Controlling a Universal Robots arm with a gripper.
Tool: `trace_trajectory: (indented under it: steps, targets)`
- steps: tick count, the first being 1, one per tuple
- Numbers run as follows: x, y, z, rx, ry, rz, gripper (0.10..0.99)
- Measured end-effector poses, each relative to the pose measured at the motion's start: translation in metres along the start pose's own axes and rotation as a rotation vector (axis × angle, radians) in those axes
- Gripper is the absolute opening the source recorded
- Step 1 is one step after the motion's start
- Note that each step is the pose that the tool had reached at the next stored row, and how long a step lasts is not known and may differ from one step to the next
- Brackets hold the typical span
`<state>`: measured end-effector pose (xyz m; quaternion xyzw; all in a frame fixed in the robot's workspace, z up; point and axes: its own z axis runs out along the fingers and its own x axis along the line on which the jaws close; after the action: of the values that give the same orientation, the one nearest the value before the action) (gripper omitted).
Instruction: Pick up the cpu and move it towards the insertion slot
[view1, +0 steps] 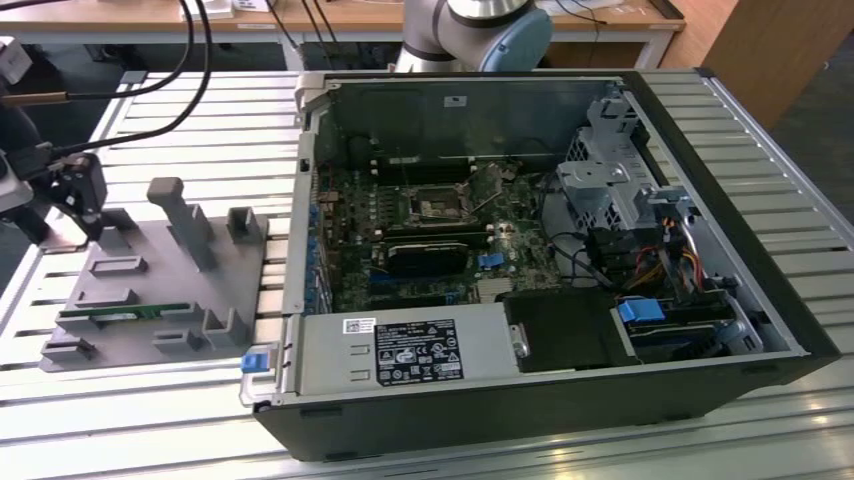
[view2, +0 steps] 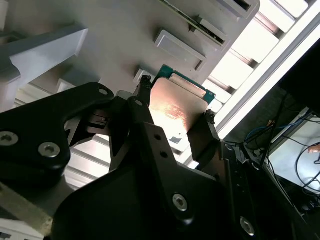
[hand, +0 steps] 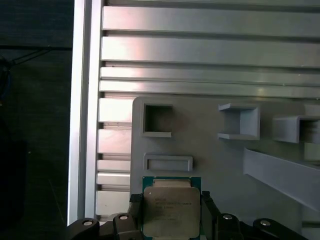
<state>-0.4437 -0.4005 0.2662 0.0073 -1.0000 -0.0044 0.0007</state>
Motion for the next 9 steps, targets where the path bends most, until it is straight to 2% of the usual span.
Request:
trace_trajectory:
  steps: [9]
  targets:
    - [0.0000, 0.0005, -0.0057, 0.001, 0.0001, 0.000, 0.545]
